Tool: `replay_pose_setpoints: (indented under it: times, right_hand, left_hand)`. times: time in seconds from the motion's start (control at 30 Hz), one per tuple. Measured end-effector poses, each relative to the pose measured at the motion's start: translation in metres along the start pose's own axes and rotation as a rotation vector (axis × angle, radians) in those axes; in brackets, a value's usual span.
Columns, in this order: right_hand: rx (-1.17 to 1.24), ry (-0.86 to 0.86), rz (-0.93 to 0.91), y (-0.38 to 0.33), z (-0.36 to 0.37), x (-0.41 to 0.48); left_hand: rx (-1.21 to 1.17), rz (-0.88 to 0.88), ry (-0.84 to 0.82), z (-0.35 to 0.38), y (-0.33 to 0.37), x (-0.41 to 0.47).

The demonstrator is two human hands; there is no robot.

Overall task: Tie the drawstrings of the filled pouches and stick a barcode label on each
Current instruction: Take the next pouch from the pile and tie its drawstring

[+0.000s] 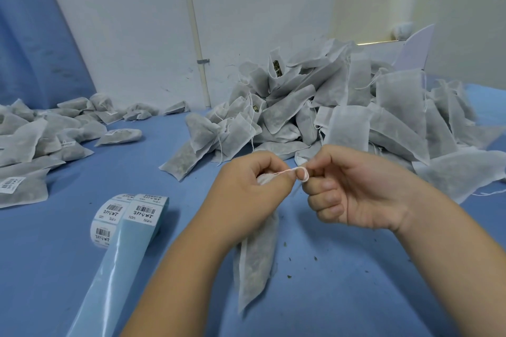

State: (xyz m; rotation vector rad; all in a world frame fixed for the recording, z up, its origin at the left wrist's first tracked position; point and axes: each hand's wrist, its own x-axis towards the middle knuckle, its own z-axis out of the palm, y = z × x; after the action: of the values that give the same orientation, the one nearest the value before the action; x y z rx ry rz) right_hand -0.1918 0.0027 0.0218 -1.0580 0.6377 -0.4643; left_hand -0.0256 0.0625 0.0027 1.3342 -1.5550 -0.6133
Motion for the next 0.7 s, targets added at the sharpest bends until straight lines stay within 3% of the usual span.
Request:
replay_pose_setpoints:
  times: [0.17, 0.37, 0.7]
  right_hand:
    - [-0.020, 0.019, -0.072, 0.000, -0.001, 0.000]
    - [-0.098, 0.164, -0.202, 0.004, 0.002, 0.003]
    - [-0.238, 0.311, -0.374, 0.010, 0.004, 0.009]
  left_hand:
    - [-0.013, 0.009, -0.052, 0.002, 0.002, -0.001]
    - [-0.101, -0.010, -0.099, 0.003, 0.005, 0.000]
    - [-0.232, -0.105, -0.050, 0.005, 0.004, 0.001]
